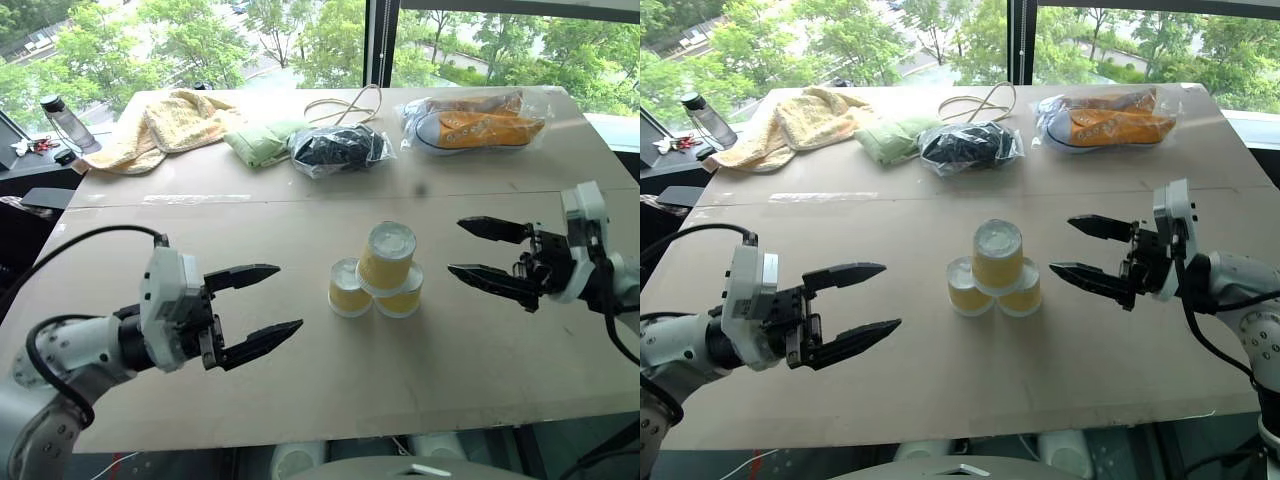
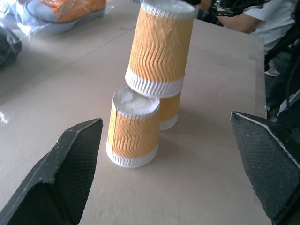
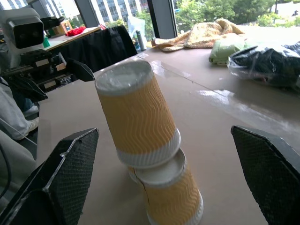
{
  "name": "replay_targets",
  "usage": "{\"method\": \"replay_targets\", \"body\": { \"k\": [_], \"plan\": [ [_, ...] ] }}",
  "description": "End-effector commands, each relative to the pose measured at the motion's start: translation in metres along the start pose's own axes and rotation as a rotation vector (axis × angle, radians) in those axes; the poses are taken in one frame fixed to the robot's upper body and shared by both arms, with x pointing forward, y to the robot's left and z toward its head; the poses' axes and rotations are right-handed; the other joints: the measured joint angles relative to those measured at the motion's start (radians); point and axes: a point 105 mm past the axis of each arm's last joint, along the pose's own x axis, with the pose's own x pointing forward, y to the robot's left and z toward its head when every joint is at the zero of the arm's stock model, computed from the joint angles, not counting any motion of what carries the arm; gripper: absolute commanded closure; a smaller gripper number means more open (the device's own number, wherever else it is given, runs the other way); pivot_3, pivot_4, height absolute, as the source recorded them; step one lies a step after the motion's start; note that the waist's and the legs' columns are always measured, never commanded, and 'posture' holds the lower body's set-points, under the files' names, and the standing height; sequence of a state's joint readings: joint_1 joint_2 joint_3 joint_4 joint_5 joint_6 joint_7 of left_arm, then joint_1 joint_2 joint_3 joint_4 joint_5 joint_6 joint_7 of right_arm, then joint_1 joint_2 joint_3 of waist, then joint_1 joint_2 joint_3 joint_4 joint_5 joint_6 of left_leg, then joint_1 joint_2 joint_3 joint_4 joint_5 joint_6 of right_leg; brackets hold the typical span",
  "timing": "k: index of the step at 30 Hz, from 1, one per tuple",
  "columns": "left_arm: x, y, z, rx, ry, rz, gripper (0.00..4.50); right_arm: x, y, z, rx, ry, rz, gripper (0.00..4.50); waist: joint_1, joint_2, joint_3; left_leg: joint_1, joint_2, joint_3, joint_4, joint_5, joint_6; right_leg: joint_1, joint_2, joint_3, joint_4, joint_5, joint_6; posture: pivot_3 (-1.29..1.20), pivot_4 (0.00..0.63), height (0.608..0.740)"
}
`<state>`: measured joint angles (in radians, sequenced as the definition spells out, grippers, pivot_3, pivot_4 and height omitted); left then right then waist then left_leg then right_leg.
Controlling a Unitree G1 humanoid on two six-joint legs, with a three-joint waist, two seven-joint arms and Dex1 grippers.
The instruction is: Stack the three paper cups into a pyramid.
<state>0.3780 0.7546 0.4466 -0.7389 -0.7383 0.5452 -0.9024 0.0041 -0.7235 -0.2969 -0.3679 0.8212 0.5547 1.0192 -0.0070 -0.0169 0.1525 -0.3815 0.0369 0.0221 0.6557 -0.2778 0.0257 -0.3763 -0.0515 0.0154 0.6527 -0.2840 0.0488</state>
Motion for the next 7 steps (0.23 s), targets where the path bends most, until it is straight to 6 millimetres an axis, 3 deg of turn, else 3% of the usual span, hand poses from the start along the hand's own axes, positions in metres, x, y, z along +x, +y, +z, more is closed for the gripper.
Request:
{"method": "replay_targets", "body": {
  "k": [1, 3, 7],
  "plan": [
    [0.006, 0.020, -0.046, 0.008, 0.093, 0.188, 0.00, -0.024, -0.023, -0.044, -0.104, 0.010, -0.162, 0.04, 0.001, 0.001, 0.000, 0.001, -0.001, 0.001, 0.000, 0.000, 0.000, 0.000, 0.002, 0.001, 0.001, 0.000, 0.000, 0.00, 0.150, 0.740],
    [0.010, 0.023, -0.072, 0.008, 0.139, 0.233, 0.00, -0.028, -0.029, -0.066, -0.145, 0.016, -0.209, 0.04, 0.000, 0.001, -0.001, 0.002, -0.001, 0.002, 0.000, 0.000, 0.000, 0.000, 0.002, 0.002, 0.002, 0.000, 0.000, 0.00, 0.150, 0.740],
    [0.015, 0.025, -0.088, 0.050, 0.148, 0.240, 0.00, -0.029, -0.032, -0.077, -0.171, -0.011, -0.237, 0.04, -0.009, 0.001, -0.001, 0.004, 0.000, 0.006, 0.001, 0.000, 0.000, -0.001, 0.004, 0.005, 0.005, 0.000, -0.001, 0.00, 0.150, 0.740]
  ]
}}
